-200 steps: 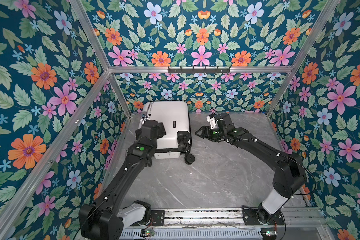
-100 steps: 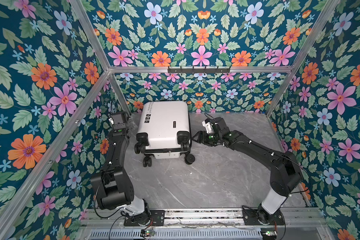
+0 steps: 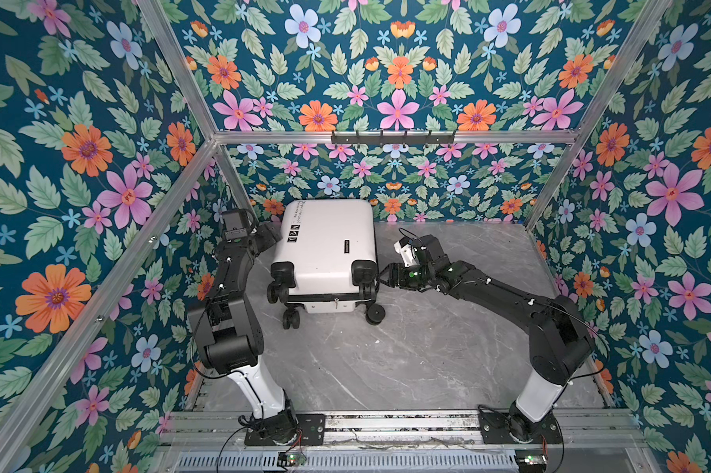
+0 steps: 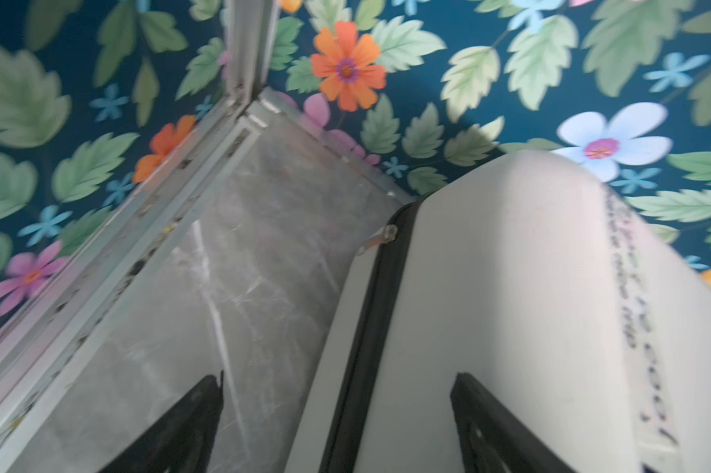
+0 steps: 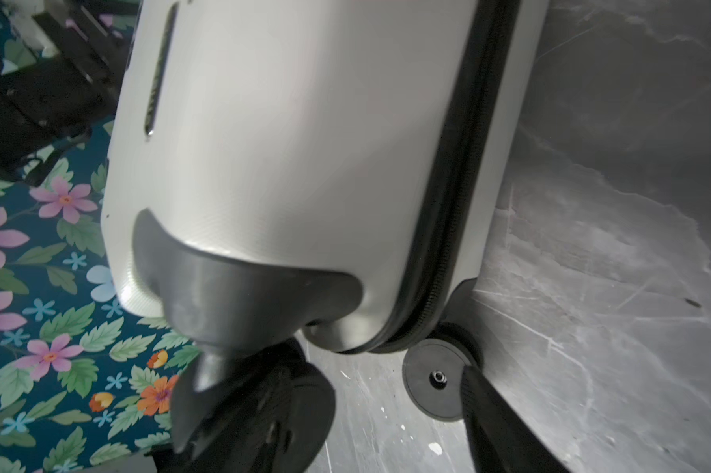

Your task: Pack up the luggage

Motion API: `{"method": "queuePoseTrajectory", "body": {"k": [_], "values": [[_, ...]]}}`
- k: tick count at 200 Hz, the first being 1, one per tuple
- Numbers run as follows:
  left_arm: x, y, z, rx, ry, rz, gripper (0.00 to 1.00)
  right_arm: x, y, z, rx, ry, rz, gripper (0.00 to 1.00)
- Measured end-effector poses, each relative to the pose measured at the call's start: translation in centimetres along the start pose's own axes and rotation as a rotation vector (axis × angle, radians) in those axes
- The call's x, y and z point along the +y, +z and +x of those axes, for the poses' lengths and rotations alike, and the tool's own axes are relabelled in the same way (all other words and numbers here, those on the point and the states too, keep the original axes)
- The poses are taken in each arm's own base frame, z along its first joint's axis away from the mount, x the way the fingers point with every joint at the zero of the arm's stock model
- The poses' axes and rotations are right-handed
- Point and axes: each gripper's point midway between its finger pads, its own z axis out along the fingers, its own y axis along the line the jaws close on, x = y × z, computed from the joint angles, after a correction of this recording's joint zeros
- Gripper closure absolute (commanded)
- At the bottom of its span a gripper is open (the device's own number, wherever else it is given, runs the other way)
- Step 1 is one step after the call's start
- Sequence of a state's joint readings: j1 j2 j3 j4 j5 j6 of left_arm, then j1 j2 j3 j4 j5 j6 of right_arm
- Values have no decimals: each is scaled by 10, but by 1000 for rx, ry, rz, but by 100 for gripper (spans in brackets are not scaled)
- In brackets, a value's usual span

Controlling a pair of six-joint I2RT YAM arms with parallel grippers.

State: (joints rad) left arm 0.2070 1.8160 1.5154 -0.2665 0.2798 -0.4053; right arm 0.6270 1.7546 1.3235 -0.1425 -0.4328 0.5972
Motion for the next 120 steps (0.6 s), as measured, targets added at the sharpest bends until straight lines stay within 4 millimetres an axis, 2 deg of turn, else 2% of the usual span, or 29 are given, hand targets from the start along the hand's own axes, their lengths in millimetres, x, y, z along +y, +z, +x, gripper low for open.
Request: {"method": "queuePoseTrajectory", "body": {"k": [29, 44, 70, 99, 120], "values": [[-39, 14, -2, 2, 79, 110, 11, 10, 6, 16, 33, -43, -26, 36], [-60, 20, 5, 26, 115, 176, 11, 16, 8, 27, 57, -60, -44, 37], [-86, 31, 16, 56, 149, 257, 11, 23, 8, 48, 99, -79, -57, 38], [-112, 37, 27, 75, 180, 310, 11, 29, 2, 59, 109, -94, -67, 38], [-125, 34, 32, 75, 196, 319, 12, 33, -13, 61, 93, -106, -68, 36]]}}
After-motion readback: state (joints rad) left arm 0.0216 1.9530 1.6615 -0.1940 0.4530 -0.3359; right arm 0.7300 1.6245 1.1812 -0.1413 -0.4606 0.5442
